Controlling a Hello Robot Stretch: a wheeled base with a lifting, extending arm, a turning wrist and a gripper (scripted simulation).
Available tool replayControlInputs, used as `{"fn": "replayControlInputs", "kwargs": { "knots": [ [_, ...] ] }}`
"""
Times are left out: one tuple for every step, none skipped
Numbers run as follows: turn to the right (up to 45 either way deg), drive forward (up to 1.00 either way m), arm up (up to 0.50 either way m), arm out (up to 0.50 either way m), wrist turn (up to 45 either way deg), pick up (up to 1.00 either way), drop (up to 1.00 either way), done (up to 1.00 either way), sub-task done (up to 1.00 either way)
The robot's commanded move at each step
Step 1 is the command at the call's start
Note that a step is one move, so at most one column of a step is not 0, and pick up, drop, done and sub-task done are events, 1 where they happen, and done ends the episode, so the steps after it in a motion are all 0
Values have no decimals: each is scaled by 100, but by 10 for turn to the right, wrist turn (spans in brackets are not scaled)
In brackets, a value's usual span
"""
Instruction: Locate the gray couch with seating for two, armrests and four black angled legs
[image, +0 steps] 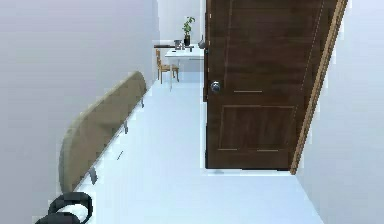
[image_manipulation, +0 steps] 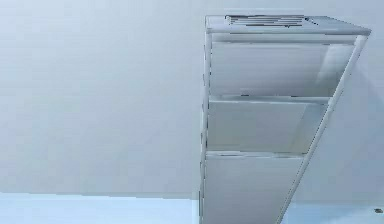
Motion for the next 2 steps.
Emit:
{"fn": "replayControlInputs", "kwargs": {
  "knots": [
    [-150, 0, 0, 0, 0, 0, 0, 0, 0],
    [0, 30, 0, 0, 0, 0, 0, 0, 0]
  ]
}}
